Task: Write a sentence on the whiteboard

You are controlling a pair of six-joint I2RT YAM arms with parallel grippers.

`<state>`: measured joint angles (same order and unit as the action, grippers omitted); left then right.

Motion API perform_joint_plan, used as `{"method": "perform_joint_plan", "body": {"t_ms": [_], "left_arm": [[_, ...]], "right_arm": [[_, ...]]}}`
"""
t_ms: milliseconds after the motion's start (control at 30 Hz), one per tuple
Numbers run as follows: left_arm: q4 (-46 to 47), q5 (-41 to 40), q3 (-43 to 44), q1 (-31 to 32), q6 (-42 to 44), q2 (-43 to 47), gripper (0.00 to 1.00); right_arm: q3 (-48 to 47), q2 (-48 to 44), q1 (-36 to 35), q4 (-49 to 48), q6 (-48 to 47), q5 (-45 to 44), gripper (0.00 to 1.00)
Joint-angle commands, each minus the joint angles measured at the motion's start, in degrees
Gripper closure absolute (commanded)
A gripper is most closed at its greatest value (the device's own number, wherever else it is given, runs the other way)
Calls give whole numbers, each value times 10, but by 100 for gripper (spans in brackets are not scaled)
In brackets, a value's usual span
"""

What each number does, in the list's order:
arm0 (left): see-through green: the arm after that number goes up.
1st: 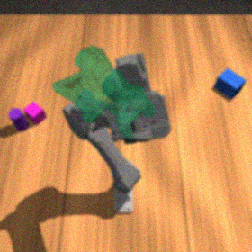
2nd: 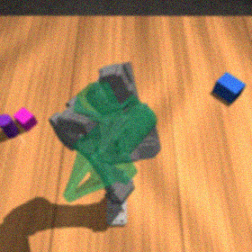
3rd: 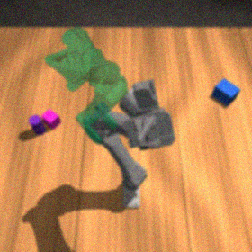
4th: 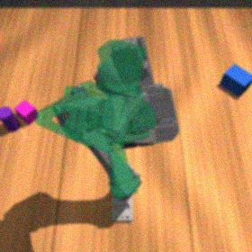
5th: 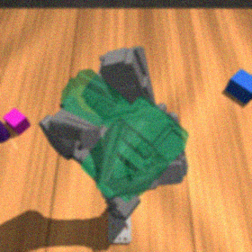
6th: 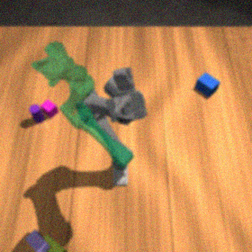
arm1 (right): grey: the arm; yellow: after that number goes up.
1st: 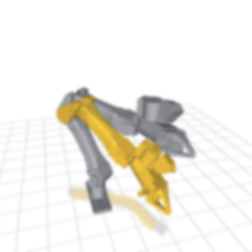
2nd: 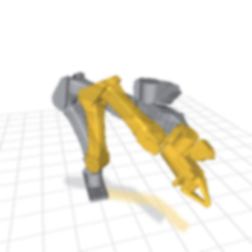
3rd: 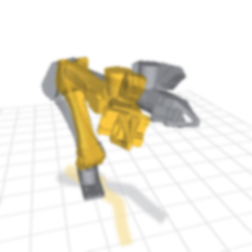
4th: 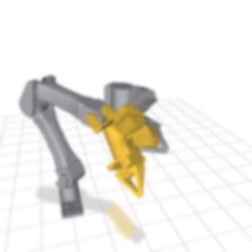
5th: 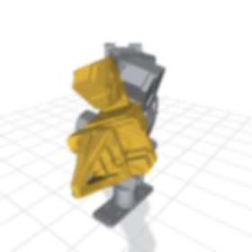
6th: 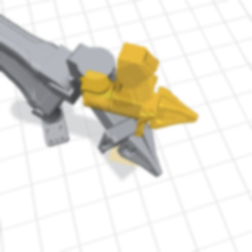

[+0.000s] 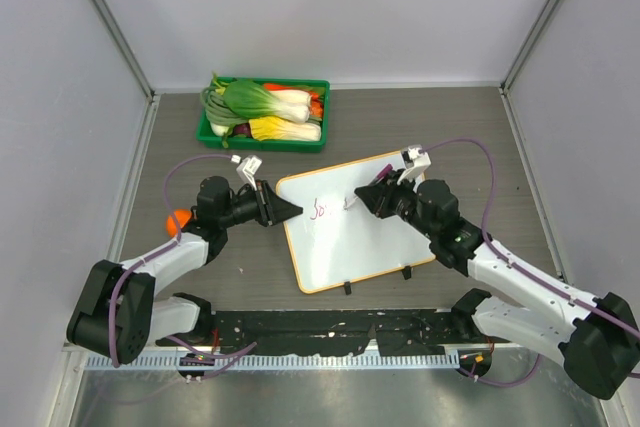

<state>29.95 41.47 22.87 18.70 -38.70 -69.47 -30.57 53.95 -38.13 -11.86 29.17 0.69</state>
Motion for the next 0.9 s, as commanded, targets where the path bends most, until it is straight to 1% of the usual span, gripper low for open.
{"method": "perform_joint_plan", "body": {"t_ms": [0, 133, 167, 233, 433, 600, 867], "left_arm": [[-50, -75, -16, 1, 95, -10, 100], [-50, -75, -16, 1, 95, -9, 100], [-50, -75, -16, 1, 96, -10, 100], [-49, -75, -16, 1, 96, -10, 100], [-50, -75, -16, 1, 96, -11, 100], [-50, -75, -16, 1, 95, -9, 100], [-49, -74, -16, 1, 96, -12, 100]], "right_arm": [[-49, -7, 1, -36, 15, 16, 99], [-62, 10, 1, -43, 8, -5, 99], [-63, 16, 1, -45, 4, -29, 99], [-67, 25, 0, -48, 1, -40, 99], [-67, 46, 0, -51, -3, -53, 99], [-52, 50, 0, -56, -5, -82, 99], [-48, 54, 0, -38, -15, -83, 99]]}}
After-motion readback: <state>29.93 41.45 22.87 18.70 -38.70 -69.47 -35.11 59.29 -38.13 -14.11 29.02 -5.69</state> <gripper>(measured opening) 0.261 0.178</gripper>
